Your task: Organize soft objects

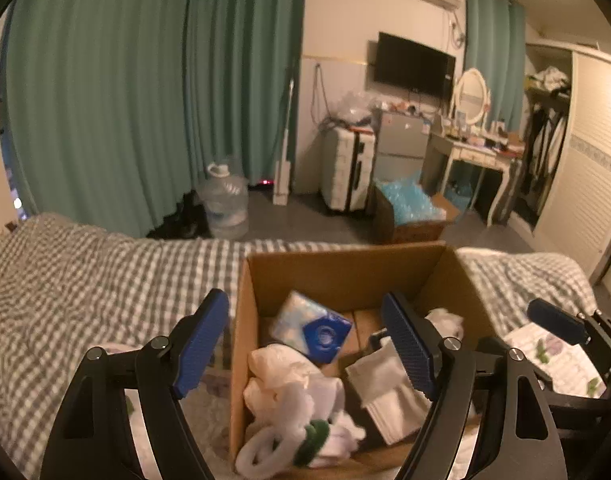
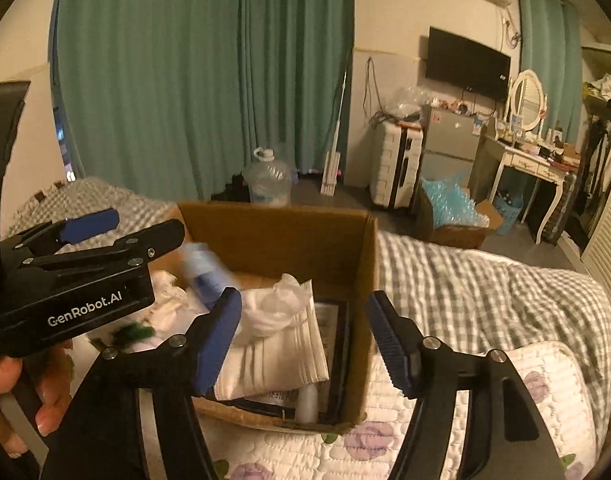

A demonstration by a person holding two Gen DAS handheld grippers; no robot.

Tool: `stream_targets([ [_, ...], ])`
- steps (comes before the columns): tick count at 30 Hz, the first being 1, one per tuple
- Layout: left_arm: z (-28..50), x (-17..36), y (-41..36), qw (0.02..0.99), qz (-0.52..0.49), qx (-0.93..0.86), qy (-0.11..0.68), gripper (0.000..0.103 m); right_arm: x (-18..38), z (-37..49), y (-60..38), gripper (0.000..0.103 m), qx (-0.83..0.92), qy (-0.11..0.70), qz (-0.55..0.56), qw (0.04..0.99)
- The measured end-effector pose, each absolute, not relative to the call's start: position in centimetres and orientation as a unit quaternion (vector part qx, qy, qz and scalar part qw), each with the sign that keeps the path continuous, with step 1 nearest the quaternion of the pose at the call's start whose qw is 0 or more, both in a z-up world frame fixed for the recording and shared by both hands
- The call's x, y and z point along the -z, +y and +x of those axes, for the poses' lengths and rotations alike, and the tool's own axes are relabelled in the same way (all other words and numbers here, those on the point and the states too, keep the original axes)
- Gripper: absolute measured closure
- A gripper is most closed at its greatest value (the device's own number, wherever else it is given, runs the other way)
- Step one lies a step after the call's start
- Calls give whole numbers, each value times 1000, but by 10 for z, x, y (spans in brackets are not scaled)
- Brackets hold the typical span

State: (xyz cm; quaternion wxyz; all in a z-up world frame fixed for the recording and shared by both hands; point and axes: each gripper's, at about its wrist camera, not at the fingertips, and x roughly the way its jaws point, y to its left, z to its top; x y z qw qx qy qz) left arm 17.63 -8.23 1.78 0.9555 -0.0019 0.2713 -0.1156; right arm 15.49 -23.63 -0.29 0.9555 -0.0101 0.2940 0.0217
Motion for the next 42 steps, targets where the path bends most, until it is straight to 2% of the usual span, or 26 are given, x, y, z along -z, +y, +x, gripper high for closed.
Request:
stream_targets([
  [7,144,-60,-68,967,4,103,234,23,-49,119,-232,36,-20,242,-13,970],
  [11,118,-88,-61,973,10,96,208,23,-75,88,-230,23,-18,208,-11,978],
  [17,74,-123,-47,979,15,99,180,23,-117,41,-227,23,-14,174,-17,984],
  [19,56,-133,-41,980,14,100,170,19,-133,20,-225,20,-13,160,-17,987],
  [20,49,-137,-38,981,13,99,167,8,-139,14,-224,16,-12,155,-16,988],
  [21,41,-140,-35,982,12,97,160,3,-146,2,-223,13,-12,146,-15,989],
  [23,20,-147,-29,986,10,94,138,2,-158,-16,-220,10,-12,132,-13,991],
  [28,-17,-152,-20,988,18,97,121,2,-177,-59,-207,7,-18,108,-16,994],
  [30,-28,-151,-16,988,19,97,116,2,-180,-76,-200,0,-18,100,-22,995],
  [42,-53,-126,-9,990,22,86,111,2,-167,-118,-182,0,-17,97,-29,995],
])
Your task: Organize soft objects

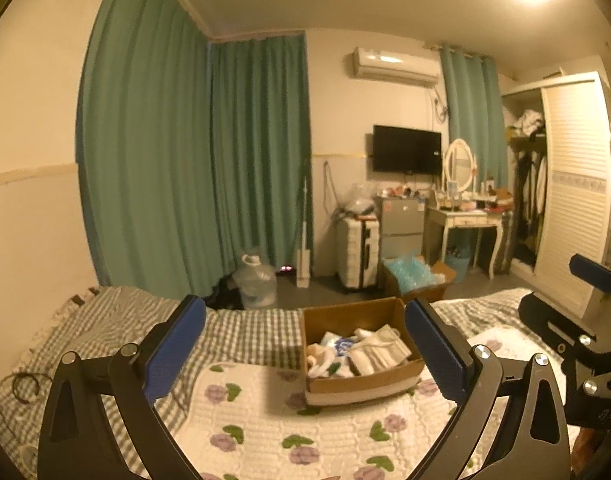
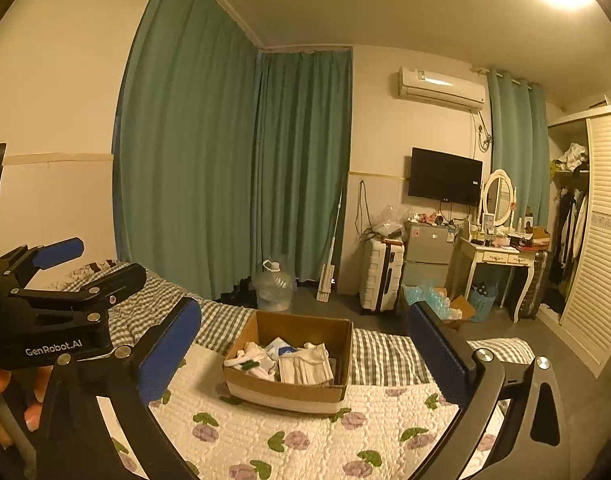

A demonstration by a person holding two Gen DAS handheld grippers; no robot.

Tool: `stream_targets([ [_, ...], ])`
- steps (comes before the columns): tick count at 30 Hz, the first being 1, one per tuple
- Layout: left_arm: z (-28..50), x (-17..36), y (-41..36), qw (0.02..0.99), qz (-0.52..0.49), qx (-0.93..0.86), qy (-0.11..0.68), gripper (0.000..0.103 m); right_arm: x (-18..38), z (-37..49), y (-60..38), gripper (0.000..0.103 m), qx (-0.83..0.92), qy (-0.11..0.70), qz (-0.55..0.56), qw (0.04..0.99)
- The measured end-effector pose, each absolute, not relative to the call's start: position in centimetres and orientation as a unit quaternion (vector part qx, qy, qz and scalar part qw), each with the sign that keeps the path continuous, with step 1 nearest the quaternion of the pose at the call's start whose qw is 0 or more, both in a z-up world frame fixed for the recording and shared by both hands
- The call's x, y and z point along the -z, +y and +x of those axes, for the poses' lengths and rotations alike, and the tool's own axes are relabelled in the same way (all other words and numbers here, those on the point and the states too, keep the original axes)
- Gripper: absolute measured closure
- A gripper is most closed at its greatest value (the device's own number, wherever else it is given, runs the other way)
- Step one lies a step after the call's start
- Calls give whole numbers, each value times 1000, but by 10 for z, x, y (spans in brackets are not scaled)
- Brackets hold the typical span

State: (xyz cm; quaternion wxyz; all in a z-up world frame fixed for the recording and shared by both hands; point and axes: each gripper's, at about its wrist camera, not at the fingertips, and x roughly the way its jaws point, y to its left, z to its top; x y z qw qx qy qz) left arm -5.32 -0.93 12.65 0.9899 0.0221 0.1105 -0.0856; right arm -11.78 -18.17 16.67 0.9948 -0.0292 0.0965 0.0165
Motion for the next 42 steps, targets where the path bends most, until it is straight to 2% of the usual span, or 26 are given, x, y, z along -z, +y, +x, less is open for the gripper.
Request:
stream_targets([
  [25,11,-20,-13,977,19,65,203,1,-55,-43,-201,0,9,189,0,982],
  [42,24,-7,-12,973,21,66,220,1,-26,-24,-208,0,10,221,17,975],
])
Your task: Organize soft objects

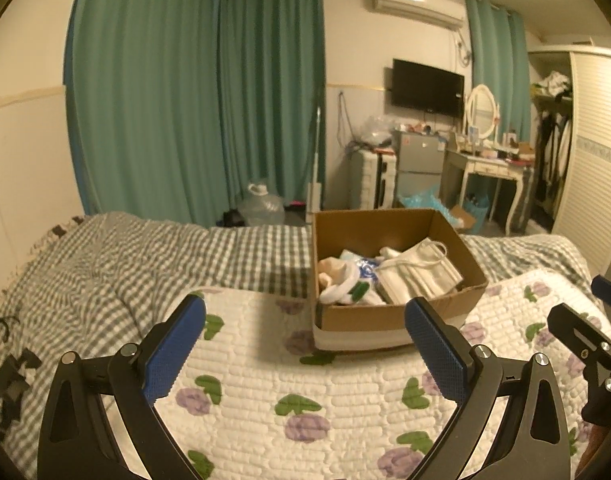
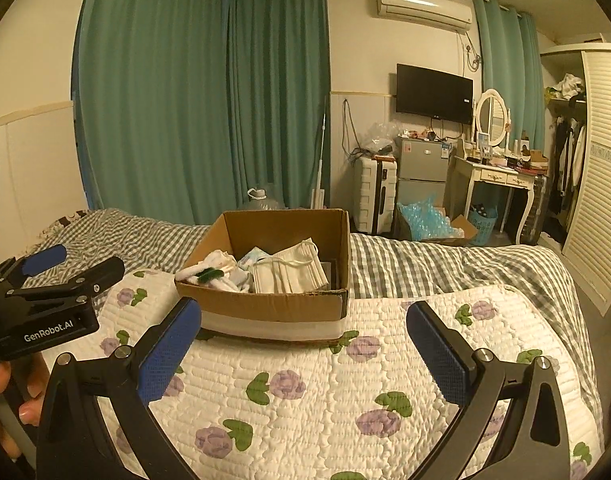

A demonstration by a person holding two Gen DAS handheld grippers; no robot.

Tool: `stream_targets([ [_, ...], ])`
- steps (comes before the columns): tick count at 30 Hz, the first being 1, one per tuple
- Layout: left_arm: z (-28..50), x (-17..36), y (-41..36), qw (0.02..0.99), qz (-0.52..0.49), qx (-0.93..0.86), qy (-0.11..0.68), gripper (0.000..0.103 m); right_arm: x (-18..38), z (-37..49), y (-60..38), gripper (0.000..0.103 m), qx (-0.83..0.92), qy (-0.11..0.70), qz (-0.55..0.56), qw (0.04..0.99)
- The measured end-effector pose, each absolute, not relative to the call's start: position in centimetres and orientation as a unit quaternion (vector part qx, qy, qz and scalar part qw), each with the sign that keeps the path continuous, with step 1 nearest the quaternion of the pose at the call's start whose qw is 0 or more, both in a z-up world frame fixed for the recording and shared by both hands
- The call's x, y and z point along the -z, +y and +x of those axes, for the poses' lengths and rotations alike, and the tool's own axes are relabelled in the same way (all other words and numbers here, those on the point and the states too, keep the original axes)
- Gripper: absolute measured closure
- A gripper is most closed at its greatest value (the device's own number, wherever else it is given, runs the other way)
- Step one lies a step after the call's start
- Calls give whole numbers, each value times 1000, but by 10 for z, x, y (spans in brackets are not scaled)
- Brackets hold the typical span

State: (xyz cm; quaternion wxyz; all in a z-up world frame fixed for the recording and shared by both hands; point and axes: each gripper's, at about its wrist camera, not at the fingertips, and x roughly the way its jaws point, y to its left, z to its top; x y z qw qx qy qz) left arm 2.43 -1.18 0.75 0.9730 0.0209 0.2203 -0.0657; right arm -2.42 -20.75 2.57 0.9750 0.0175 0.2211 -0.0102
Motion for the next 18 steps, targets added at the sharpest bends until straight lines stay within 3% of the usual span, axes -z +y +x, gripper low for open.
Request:
stream_targets([
  [18,24,-9,-13,973,20,68,220,1,-25,-25,-205,0,14,218,12,976],
])
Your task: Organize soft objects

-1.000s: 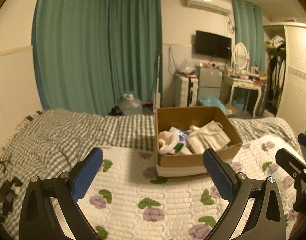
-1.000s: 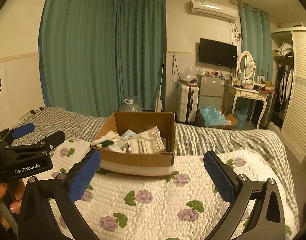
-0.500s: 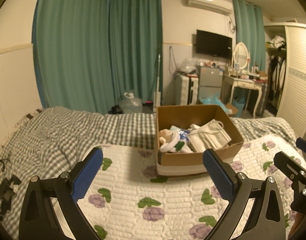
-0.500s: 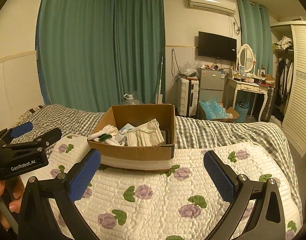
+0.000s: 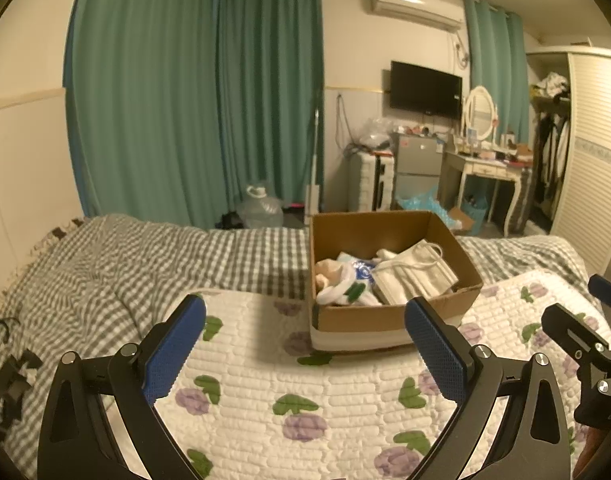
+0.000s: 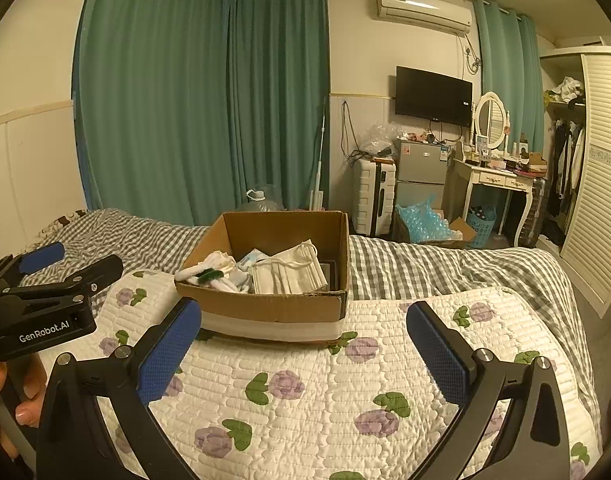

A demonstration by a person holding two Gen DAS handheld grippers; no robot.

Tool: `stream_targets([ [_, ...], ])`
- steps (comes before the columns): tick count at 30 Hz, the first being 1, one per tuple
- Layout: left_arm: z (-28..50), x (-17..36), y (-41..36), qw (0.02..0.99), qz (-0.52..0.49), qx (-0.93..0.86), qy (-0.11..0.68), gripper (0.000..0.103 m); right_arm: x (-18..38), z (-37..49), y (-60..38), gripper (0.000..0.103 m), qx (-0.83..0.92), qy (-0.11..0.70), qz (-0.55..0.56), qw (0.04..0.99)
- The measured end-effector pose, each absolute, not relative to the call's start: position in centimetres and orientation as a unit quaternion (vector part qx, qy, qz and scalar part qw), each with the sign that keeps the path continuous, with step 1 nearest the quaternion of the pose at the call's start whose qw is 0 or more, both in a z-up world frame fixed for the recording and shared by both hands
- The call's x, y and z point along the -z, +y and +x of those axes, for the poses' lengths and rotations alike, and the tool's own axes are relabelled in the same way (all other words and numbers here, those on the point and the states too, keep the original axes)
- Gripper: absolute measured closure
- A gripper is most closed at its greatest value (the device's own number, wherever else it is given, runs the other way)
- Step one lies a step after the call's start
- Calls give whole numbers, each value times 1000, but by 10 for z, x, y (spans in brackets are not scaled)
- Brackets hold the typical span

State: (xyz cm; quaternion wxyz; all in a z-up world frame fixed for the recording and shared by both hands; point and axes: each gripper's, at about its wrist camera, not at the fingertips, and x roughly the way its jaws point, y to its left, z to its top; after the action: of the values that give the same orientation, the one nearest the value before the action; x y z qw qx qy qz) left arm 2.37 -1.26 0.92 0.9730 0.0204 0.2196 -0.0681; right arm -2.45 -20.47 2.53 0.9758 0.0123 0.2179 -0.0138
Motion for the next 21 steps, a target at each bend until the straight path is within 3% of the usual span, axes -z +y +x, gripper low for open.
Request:
stream_targets([
  [21,22,-9,-16,971,16,71,226,1,-26,-25,-205,0,10,221,17,975],
])
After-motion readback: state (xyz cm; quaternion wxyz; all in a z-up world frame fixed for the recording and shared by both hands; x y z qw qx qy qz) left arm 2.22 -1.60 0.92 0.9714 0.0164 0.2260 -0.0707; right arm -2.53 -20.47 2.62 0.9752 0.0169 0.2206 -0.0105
